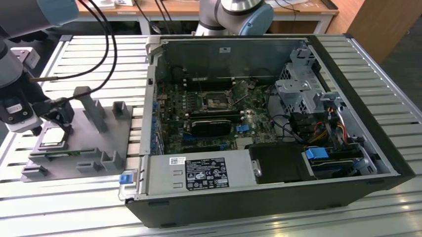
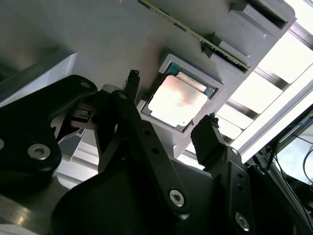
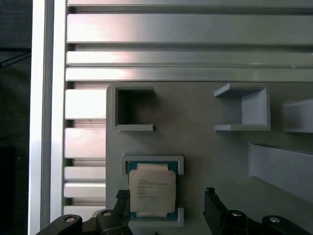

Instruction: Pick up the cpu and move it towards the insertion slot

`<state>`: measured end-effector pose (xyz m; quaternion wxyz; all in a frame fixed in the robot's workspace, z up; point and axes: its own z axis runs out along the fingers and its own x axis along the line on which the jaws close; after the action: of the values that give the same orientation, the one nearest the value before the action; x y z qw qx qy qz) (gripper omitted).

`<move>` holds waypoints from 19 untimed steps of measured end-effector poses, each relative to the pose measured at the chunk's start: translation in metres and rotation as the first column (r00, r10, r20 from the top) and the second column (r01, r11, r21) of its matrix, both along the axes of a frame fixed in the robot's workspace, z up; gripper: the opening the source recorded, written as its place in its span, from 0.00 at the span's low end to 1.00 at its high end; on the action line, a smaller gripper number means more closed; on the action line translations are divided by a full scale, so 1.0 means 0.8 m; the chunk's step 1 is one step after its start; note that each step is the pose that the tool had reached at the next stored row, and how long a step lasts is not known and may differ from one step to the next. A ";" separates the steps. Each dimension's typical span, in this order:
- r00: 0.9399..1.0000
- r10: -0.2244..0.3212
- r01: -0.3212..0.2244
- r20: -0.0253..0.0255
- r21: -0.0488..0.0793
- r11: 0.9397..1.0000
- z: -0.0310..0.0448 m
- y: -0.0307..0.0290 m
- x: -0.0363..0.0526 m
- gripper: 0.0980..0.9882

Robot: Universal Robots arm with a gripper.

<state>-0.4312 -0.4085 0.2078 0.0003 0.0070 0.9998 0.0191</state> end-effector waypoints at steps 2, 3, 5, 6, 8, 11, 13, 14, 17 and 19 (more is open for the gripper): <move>1.000 0.000 0.000 0.000 0.000 1.000 -0.0017 0.0000 0.000 0.68; 1.000 0.000 0.000 0.000 0.000 1.000 -0.0026 0.0000 0.000 0.68; 1.000 0.000 0.000 0.000 0.000 1.000 -0.0050 0.0000 -0.001 0.68; 1.000 0.000 0.000 0.000 0.000 1.000 -0.0070 0.0000 -0.001 0.68; 1.000 0.000 0.000 0.000 0.000 1.000 -0.0091 0.0000 -0.001 0.68; 1.000 0.000 0.000 0.000 0.000 1.000 -0.0126 0.0001 -0.004 0.68; 1.000 0.000 0.000 0.000 0.000 1.000 -0.0149 0.0000 -0.005 0.68; 1.000 0.000 0.000 0.000 0.000 1.000 -0.0161 0.0000 -0.006 0.68; 1.000 0.000 0.000 0.000 0.000 1.000 -0.0198 0.0000 -0.009 0.68; 1.000 0.000 0.000 0.000 0.000 1.000 -0.0223 0.0000 -0.010 0.68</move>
<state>-0.4393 -0.4085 0.1899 0.0004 0.0070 0.9998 0.0192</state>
